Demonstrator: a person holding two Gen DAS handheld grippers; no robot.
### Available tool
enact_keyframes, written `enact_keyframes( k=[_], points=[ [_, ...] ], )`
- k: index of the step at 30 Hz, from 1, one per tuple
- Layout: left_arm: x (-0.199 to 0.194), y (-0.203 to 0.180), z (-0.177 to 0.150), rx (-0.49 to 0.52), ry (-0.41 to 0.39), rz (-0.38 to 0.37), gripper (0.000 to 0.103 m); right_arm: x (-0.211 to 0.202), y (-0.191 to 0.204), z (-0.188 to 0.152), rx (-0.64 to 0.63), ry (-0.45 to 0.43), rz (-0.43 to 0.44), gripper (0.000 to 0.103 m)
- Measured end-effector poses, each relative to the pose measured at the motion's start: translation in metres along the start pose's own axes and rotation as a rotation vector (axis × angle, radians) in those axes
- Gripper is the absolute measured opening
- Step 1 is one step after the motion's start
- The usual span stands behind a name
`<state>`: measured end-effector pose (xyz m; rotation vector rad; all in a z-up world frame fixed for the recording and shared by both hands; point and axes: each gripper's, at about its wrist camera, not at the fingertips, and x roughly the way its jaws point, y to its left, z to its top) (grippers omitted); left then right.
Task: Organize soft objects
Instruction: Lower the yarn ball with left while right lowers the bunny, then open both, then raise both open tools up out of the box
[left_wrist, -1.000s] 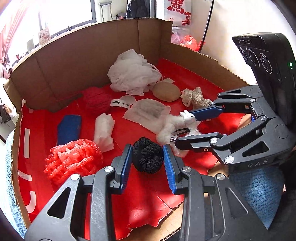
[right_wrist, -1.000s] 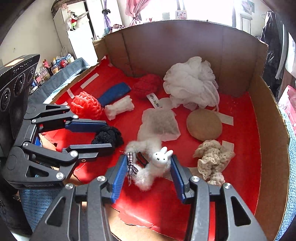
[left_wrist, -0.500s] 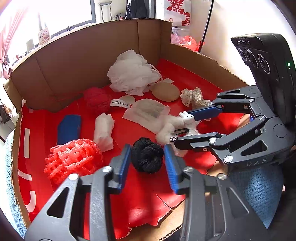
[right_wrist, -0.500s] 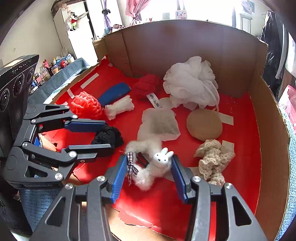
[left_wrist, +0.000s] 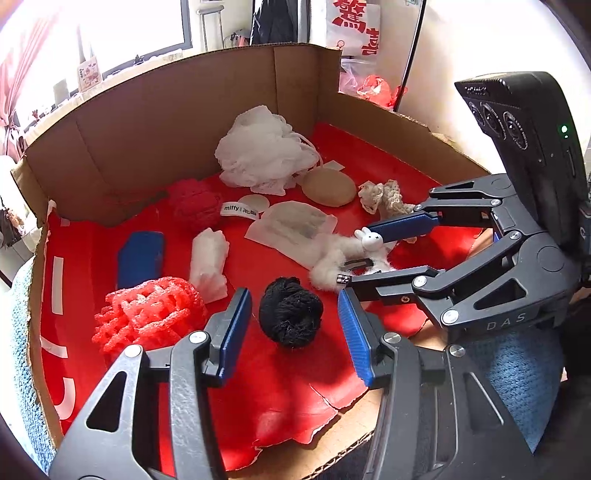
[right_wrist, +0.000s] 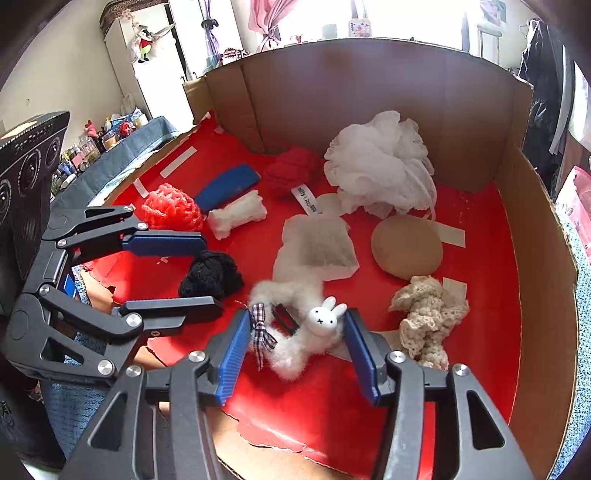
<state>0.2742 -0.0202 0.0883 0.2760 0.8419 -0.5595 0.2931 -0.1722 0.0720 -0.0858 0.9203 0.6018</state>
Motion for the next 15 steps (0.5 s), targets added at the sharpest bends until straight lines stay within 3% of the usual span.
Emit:
enact_keyframes(
  k=[5, 10, 13, 15],
  points=[
    [-0.010, 0.001, -0.002, -0.010, -0.024, -0.006, 0.057, -0.002, 0.001, 0.001, 0.004, -0.003, 0.000, 0.057],
    [-0.028, 0.000, -0.004, -0.039, -0.072, -0.012, 0.061, -0.014, 0.007, 0.000, -0.002, -0.033, -0.013, 0.071],
    [-0.042, 0.001, -0.007, -0.069, -0.116, -0.009, 0.068, -0.023, 0.012, 0.002, -0.002, -0.056, -0.025, 0.074],
    [-0.053, 0.002, -0.008, -0.088, -0.152, -0.005, 0.077, -0.031, 0.014, 0.003, 0.005, -0.078, -0.042, 0.082]
  ],
)
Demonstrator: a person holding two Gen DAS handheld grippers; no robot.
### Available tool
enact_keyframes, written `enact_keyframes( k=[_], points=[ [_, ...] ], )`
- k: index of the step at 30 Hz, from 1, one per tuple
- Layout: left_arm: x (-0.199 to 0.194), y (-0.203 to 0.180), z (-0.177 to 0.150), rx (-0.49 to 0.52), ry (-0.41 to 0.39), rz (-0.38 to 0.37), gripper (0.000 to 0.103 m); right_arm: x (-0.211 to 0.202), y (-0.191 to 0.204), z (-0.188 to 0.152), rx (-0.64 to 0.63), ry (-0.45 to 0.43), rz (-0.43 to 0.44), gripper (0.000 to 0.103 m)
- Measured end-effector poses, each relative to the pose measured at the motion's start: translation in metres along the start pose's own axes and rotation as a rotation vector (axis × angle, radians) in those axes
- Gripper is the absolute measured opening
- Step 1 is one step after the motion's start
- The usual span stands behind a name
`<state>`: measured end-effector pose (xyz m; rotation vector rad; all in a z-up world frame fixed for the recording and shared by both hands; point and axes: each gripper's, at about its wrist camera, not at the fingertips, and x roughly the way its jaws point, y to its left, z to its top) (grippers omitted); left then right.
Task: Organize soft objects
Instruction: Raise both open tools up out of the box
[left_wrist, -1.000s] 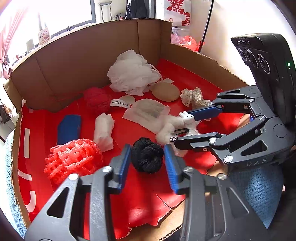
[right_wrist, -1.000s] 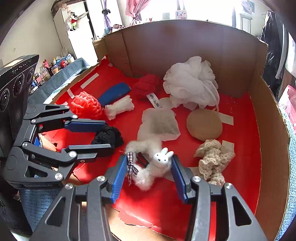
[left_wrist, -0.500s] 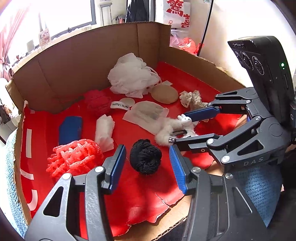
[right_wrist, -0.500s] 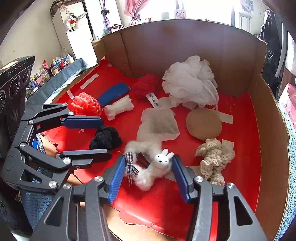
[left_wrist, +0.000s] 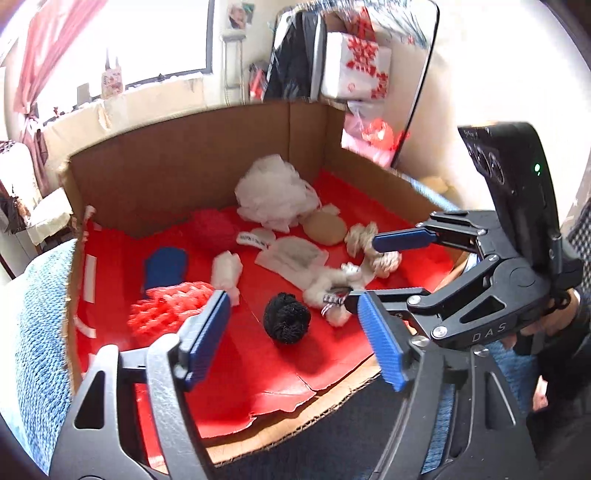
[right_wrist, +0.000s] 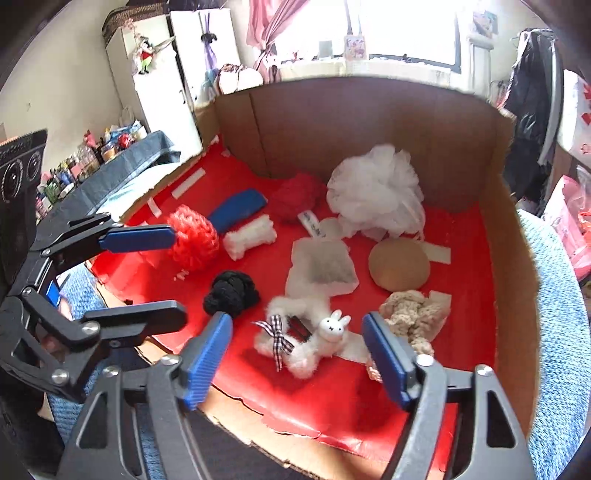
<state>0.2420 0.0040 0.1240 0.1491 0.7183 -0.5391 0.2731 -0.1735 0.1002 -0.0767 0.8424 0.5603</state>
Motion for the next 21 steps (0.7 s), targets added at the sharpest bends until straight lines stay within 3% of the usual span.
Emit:
enact_keyframes(
  k=[2, 5, 12, 16, 21],
  points=[
    [-0.010, 0.001, 0.000, -0.019, -0.039, 0.013, 0.079, -0.010, 0.004, 0.001, -0.005, -0.034, -0.037, 0.085],
    [-0.023, 0.005, 0.000, -0.069, -0.093, 0.042, 0.084, -0.021, 0.008, 0.002, -0.002, -0.074, -0.090, 0.098],
    [-0.036, 0.008, -0.003, -0.137, -0.175, 0.180, 0.096, -0.043, 0.014, -0.001, 0.020, -0.169, -0.250, 0.103],
    [-0.035, 0.011, -0.008, -0.164, -0.230, 0.276, 0.098, -0.045, 0.013, -0.005, 0.052, -0.232, -0.375, 0.103],
    [-0.023, 0.016, -0.017, -0.182, -0.266, 0.368, 0.098, -0.035, 0.007, -0.014, 0.083, -0.289, -0.433, 0.103]
  ],
)
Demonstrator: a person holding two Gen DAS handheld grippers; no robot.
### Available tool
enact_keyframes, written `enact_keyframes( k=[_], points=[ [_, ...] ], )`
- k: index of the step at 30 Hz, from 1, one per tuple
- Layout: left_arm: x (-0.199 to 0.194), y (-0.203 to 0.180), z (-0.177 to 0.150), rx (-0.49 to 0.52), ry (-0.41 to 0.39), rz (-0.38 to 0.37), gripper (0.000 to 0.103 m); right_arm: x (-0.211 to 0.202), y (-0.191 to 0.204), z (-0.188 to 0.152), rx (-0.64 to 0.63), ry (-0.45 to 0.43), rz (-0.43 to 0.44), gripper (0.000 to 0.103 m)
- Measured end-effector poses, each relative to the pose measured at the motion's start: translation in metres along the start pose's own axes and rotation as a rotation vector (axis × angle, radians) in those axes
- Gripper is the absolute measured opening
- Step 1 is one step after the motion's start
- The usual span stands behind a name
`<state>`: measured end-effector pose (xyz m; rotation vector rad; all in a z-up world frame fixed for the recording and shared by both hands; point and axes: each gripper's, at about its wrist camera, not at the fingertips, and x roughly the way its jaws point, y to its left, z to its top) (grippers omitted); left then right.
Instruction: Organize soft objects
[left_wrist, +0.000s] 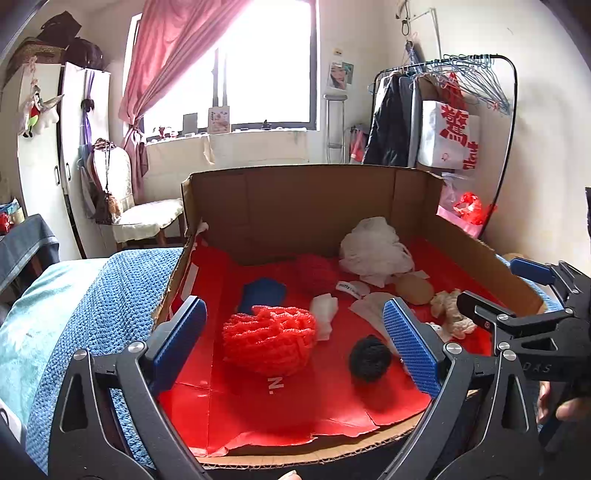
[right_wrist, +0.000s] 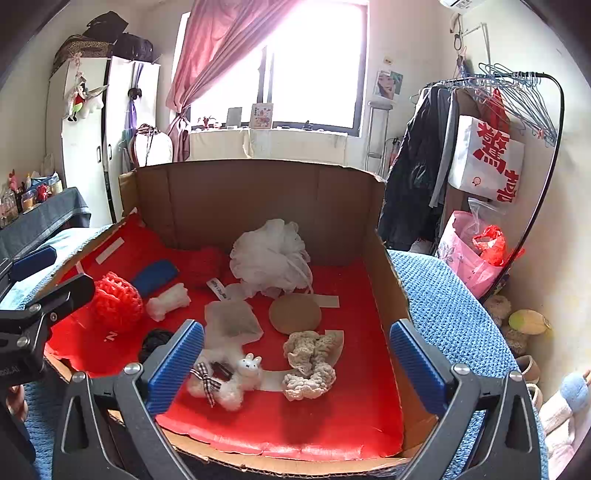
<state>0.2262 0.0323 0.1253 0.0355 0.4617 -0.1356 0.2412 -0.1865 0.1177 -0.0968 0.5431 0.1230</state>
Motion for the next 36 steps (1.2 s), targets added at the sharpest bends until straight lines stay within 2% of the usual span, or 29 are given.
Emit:
enact_keyframes(
  k=[5, 13, 26, 36],
  points=[
    [0.009, -0.003, -0.011, -0.014, -0.018, 0.036, 0.098, 0.010, 0.002, -0.011, 0.009, -0.010, -0.003, 0.103],
    [0.015, -0.005, -0.015, 0.002, 0.007, 0.061, 0.098, 0.007, 0.003, -0.012, 0.011, -0.025, -0.013, 0.103],
    [0.026, -0.002, -0.020, -0.015, 0.071, 0.067, 0.098, 0.016, -0.004, -0.014, 0.039, 0.017, -0.007, 0.103],
    [0.029, -0.001, -0.020, -0.019, 0.084, 0.068, 0.098, 0.019, -0.003, -0.016, 0.037, 0.029, -0.005, 0.103]
  ],
)
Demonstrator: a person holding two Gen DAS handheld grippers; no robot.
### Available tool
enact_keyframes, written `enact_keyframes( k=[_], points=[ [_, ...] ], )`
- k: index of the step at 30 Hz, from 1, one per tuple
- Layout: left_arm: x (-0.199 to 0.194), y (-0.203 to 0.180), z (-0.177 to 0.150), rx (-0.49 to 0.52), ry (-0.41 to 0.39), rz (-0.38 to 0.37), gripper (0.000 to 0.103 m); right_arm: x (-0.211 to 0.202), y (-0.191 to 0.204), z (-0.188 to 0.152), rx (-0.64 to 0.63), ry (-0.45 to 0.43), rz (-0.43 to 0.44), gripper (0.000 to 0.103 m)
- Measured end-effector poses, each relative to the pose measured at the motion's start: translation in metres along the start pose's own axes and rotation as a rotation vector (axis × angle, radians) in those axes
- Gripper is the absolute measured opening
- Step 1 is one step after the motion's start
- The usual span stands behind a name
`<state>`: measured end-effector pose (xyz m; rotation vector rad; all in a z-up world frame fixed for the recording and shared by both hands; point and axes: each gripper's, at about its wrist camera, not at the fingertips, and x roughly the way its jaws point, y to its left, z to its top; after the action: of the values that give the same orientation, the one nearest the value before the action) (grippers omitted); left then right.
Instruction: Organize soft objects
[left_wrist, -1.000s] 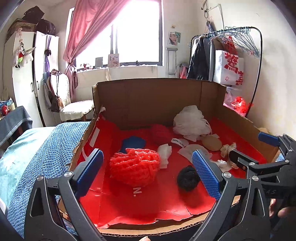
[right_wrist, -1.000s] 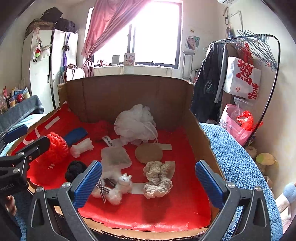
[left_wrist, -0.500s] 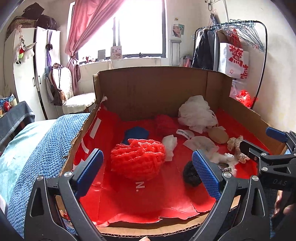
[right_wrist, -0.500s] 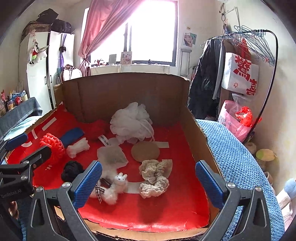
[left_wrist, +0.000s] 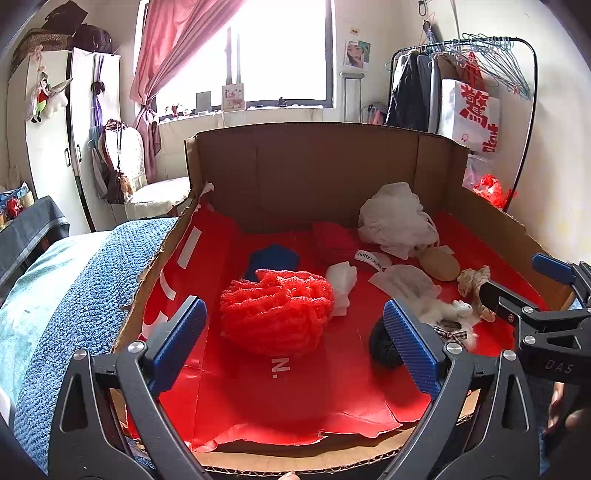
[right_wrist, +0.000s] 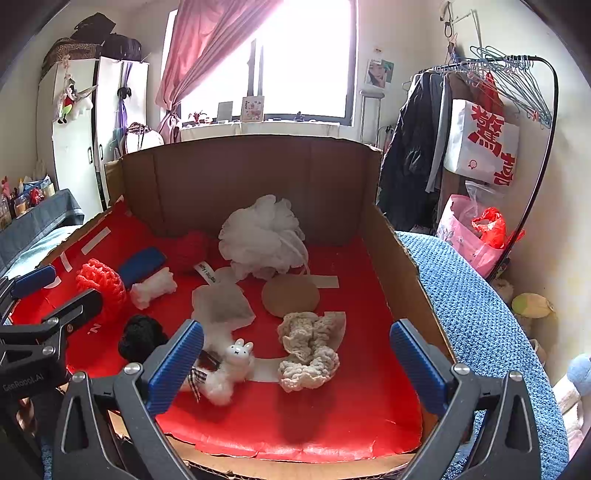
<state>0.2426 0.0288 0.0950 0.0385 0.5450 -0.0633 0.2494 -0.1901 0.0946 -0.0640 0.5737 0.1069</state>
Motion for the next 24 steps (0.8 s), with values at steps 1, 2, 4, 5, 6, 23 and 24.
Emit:
enact_keyframes(
  k=[1, 2, 4, 5, 6, 23, 24],
  points=[
    [0.0001, 0.0000, 0.0001, 0.000, 0.000, 0.000, 0.098, -0.0001, 0.0001, 0.0003, 0.000, 0.000, 0.000, 0.103],
    [0.0001, 0.0000, 0.0001, 0.000, 0.000, -0.001, 0.098, -0.0001, 0.0000, 0.0000, 0.001, 0.000, 0.000, 0.103],
    [0.0004, 0.0001, -0.0001, 0.001, 0.001, -0.001, 0.098, 0.0004, 0.0000, -0.0003, 0.002, 0.001, -0.001, 0.103],
    [0.0004, 0.0001, -0.0001, 0.001, 0.001, -0.001, 0.098, 0.0004, 0.0000, -0.0004, 0.002, 0.000, 0.000, 0.103],
    [0.0004, 0.0001, -0.0001, 0.001, 0.001, 0.000, 0.098, 0.0006, -0.0001, -0.0002, 0.002, 0.001, -0.001, 0.103],
    [0.0021, 0.0005, -0.0018, 0.001, 0.003, 0.002, 0.098, 0.0006, -0.0005, 0.0007, 0.000, -0.004, -0.002, 0.103],
    [0.0022, 0.0005, -0.0018, 0.001, 0.003, 0.002, 0.098, 0.0004, -0.0005, 0.0007, 0.001, -0.004, -0.001, 0.103]
  ],
)
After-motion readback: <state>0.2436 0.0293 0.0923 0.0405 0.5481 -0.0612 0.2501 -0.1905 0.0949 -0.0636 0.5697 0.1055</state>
